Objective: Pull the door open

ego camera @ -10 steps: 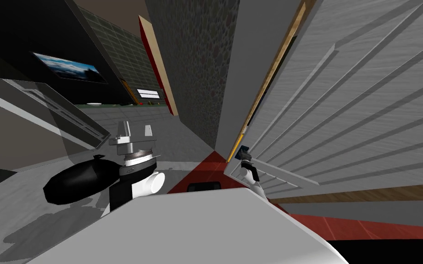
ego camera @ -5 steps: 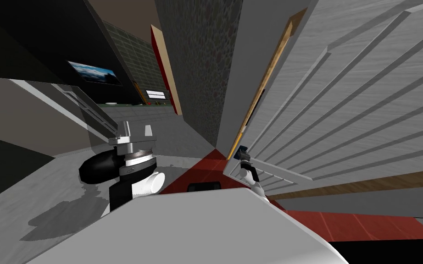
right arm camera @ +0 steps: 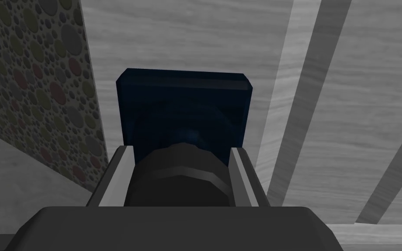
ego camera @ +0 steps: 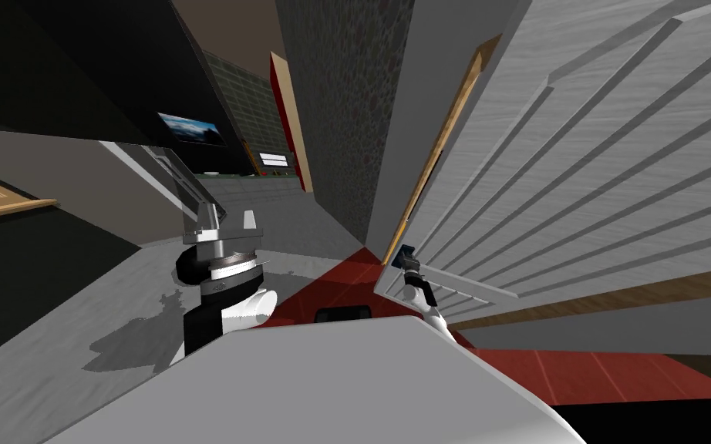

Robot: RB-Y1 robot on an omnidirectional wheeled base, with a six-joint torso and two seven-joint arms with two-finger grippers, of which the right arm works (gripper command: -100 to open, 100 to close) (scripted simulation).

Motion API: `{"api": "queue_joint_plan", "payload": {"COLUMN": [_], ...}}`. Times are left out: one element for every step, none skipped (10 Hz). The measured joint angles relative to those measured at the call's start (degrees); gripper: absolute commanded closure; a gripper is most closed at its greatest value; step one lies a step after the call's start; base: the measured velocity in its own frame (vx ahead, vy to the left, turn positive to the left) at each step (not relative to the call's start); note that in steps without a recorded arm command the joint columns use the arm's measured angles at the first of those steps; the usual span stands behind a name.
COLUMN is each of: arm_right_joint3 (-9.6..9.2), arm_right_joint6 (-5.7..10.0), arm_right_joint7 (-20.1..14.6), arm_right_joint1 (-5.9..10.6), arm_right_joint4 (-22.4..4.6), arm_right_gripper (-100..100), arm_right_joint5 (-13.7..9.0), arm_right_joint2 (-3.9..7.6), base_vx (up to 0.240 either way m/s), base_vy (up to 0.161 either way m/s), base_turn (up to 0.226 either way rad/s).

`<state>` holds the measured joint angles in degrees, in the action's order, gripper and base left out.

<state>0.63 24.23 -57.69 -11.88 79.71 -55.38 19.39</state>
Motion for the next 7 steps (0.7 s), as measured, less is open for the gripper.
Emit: {"api": "queue_joint_plan", "payload": {"arm_right_joint3": [-0.58,-1.07,-1.55,-2.12,-2.37,-2.68,-2.96], "arm_right_joint6": [0.16,0.25,0.25,0.39,0.28,0.37,0.62], "arm_right_joint7": [-0.51,-1.01,-1.41,-1.87,-1.96,-2.28,-2.70], "arm_right_joint1": [-0.16,-0.36,-0.56,-0.86,-1.02,-1.26,-1.47], "arm_right_joint4": [0.11,0.42,0.82,1.07,0.97,1.04,1.39], "arm_right_gripper": [100,100,100,100,100,100,100], "arm_right_joint5": [0.04,0.05,0.04,0.10,0.13,0.15,0.19], "arm_right_joint2": [0.45,0.98,1.47,1.96,1.91,2.30,2.79], "base_vx": [-0.216,-0.248,-0.229,-0.095,-0.129,-0.218,-0.203], "base_vy": [-0.021,-0.027,-0.011,0.003,-0.010,-0.024,-0.038], "base_turn": [0.113,0.114,0.116,0.031,0.098,0.133,0.122]}}
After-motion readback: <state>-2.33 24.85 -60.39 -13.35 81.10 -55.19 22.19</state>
